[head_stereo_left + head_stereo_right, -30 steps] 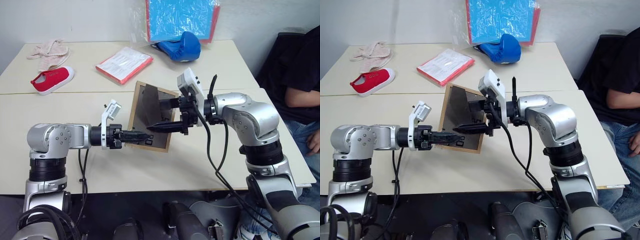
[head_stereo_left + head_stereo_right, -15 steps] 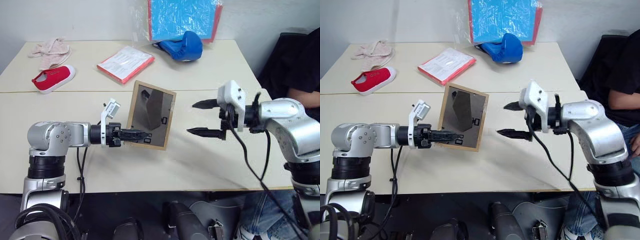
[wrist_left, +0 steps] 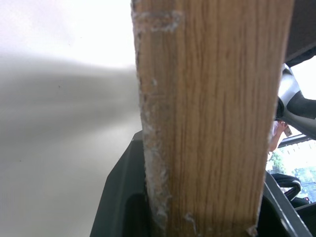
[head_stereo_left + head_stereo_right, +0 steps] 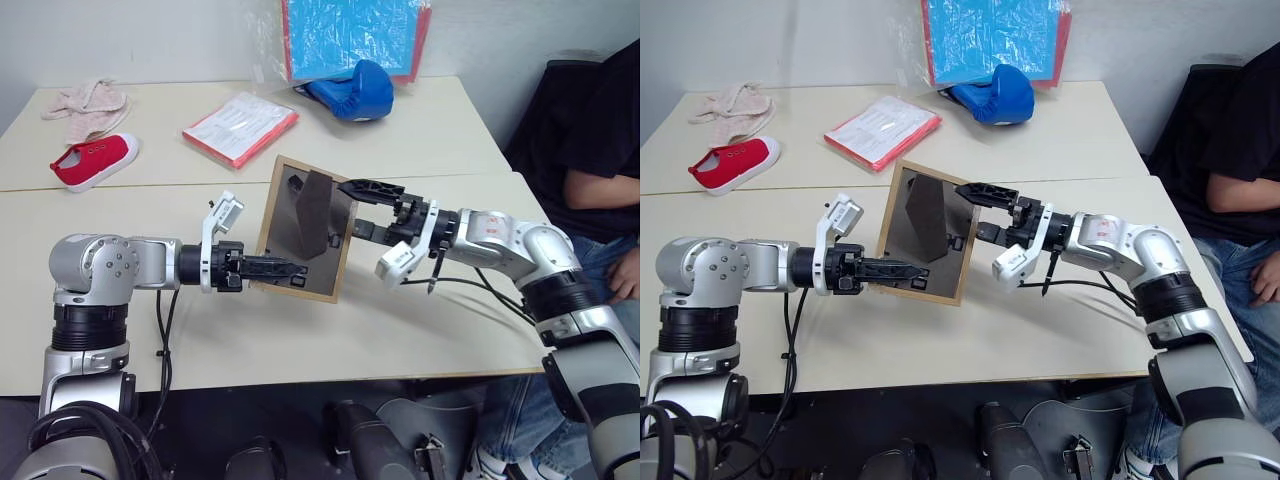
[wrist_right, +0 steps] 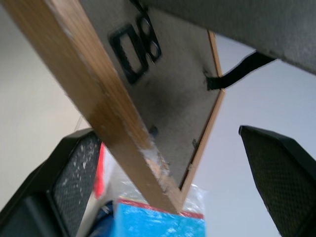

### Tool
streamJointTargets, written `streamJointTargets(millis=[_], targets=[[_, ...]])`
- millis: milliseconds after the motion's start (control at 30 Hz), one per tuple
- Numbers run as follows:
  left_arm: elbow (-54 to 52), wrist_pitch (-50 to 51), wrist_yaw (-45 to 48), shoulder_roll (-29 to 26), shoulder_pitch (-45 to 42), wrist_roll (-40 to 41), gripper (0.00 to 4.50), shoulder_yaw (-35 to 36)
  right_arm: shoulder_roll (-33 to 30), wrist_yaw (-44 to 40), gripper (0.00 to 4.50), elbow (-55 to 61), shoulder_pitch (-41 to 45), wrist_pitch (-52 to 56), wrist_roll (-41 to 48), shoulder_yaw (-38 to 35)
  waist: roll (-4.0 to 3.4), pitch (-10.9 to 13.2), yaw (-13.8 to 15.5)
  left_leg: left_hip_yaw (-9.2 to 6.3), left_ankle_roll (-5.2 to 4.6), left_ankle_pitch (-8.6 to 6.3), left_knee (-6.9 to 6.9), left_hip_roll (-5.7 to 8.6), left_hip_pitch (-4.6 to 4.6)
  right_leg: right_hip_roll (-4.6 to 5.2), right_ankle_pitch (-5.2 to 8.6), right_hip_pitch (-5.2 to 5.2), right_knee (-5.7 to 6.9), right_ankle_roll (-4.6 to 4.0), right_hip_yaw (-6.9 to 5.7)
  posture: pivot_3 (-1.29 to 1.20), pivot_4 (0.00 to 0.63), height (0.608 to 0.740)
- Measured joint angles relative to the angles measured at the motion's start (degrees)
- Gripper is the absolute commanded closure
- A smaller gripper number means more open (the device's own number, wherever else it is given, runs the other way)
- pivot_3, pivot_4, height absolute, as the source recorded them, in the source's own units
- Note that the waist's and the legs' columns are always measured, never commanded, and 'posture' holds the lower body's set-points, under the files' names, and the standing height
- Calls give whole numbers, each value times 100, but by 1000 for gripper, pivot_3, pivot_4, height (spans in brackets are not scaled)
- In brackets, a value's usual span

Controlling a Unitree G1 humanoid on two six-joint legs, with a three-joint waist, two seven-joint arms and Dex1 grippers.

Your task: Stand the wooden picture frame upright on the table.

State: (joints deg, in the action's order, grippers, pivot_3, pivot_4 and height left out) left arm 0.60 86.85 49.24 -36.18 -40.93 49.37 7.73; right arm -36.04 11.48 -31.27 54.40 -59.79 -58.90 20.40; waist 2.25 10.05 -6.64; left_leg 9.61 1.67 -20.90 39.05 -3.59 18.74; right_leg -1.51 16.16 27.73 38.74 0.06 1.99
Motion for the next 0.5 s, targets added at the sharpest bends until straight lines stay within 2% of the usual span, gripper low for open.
streamJointTargets(millis=[200, 233, 300, 333, 400, 500], targets=[[37, 63, 44, -13, -64, 120, 3290, 95, 21, 1546, 2469, -396, 307, 102, -928, 603, 0, 0, 4, 4, 0, 0, -5, 0, -1, 0, 1, 1, 2, -2, 1, 0, 150, 740], [49, 73, 77, -31, -53, 173, 3290, 140, 21, 1788, 2609, -445, 355, 114, -993, 665, 0, 0, -4, 4, 1, 0, -5, 0, -3, 0, 1, 1, 2, -2, 1, 0, 150, 740], [46, 77, 112, -67, -53, 242, 2570, 218, 20, 2054, 2747, -525, 490, 119, -1081, 756, 0, 0, -15, 6, 2, 1, -5, 0, -7, 0, 1, 0, 5, -2, 2, 0, 150, 740], [5, 72, 106, -90, -54, 257, 2358, 246, 20, 2136, 2823, -604, 580, 124, -1106, 850, 0, 0, -20, 6, 3, 1, -6, 0, -12, 0, 2, -5, 5, -3, 1, 0, 150, 740], [-35, 82, 92, -147, -51, 310, 1669, 292, 17, 2252, 3282, -685, 702, 115, -1198, 987, 0, 0, -28, 6, 4, 1, -10, 1, -21, 0, 2, -12, 5, -4, 3, 0, 150, 740], [-225, 96, 85, -422, 105, 349, 704, 443, 15, 2293, 3281, -749, 817, 77, -1228, 1201, 0, 0, -84, 7, 4, 1, -18, 1, -22, 0, 3, -11, 3, -5, 4, 0, 150, 740]])
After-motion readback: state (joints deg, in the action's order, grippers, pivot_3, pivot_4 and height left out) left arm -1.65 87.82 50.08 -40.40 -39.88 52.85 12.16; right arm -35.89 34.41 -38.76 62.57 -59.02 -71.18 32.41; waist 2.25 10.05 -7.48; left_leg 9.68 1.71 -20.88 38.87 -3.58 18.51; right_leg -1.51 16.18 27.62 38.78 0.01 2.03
